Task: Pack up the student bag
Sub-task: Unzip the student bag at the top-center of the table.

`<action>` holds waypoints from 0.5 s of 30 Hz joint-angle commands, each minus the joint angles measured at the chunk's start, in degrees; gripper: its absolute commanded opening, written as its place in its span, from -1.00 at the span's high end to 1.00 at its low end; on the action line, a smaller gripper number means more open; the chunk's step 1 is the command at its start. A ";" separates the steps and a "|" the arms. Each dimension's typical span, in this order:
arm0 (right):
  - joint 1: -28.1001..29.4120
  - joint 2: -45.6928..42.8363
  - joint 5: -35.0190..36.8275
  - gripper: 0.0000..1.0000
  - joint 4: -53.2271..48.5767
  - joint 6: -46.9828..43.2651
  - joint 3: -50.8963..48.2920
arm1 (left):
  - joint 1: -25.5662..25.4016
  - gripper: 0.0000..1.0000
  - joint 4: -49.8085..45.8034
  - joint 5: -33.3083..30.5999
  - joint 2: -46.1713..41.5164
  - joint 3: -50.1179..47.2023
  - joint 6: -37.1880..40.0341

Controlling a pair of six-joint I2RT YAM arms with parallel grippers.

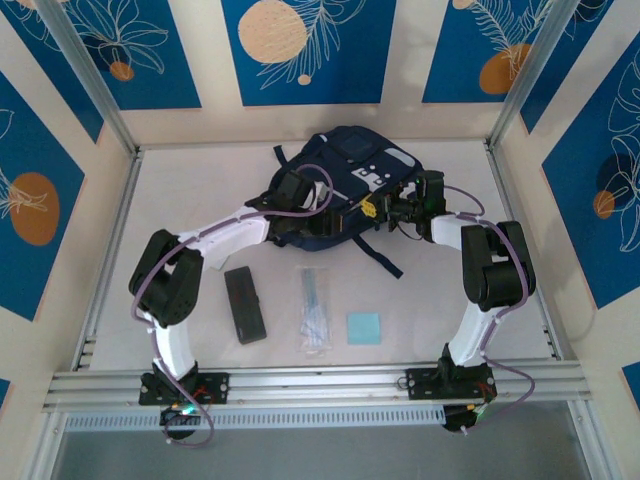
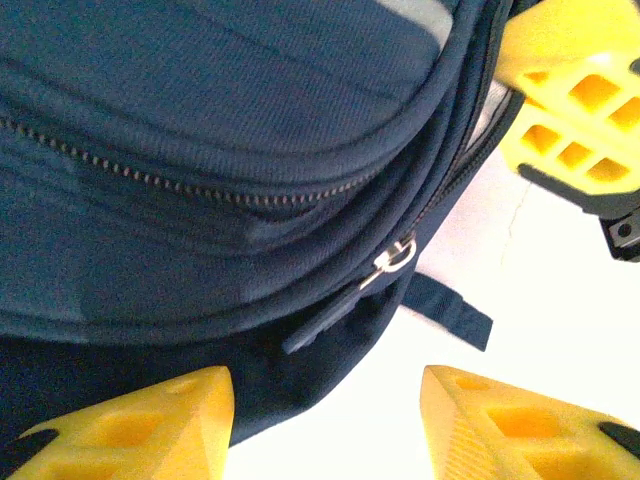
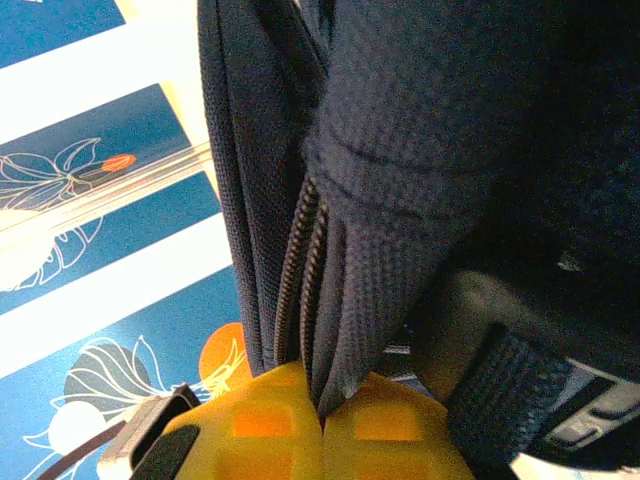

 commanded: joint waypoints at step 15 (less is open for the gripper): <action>0.81 -0.34 -1.72 1.00 2.35 -0.51 2.44 | -1.04 -0.04 4.63 -3.91 4.90 6.89 1.44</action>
